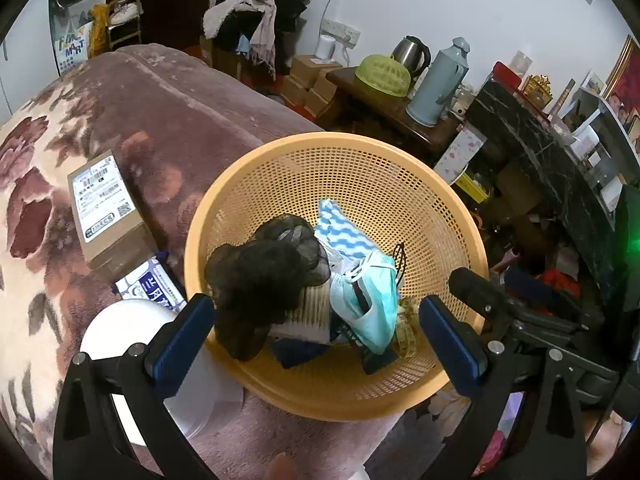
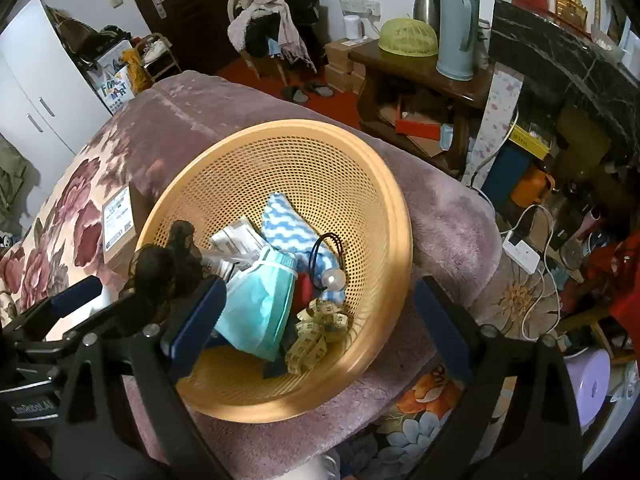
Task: Organize soft objects
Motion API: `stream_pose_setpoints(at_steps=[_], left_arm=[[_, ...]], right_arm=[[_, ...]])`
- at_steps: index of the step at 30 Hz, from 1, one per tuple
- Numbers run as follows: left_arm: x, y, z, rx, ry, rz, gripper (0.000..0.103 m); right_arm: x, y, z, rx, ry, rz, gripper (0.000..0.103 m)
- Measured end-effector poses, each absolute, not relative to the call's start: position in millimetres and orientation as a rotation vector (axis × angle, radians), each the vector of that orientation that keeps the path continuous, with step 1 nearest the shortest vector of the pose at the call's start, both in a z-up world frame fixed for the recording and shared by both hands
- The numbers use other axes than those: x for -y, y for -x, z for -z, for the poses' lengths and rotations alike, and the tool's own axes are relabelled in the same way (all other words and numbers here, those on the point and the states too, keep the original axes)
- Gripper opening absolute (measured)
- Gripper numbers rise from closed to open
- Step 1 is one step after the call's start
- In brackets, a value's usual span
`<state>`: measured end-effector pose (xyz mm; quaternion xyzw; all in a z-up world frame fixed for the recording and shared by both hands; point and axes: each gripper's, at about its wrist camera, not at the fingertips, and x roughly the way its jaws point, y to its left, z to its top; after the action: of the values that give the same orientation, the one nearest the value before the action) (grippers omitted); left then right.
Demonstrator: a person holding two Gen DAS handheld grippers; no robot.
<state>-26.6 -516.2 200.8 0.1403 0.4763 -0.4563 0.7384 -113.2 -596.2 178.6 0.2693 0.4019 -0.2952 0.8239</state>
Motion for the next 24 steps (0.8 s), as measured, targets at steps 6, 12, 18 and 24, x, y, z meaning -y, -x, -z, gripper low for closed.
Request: stream_pose_setpoints(at_steps=[6,12,18,24], left_arm=[[508.8,30.3,-205.4,-1.039,-0.307,0.991,0.102],[498.3,34.5,-208.1,-1.023,-0.305,0.930,0.102],[486.7,35.8,-206.1,-1.044,-0.301,0.921,0.102],[473.3,41.5,-210.9,-0.989,-0.288,0.882,0.102]], right_arm=[[590.0,113.4,-181.3,-0.856,-0.563,0.630,0.096],[581.9,114.7,-182.4,-0.864,-0.544,0.628,0.096],[571.7,117.8,-181.6,-0.867,-0.538,0.619,0.096],[560.6,120.5,-182.5,-0.869,-0.521,0.615,0.096]])
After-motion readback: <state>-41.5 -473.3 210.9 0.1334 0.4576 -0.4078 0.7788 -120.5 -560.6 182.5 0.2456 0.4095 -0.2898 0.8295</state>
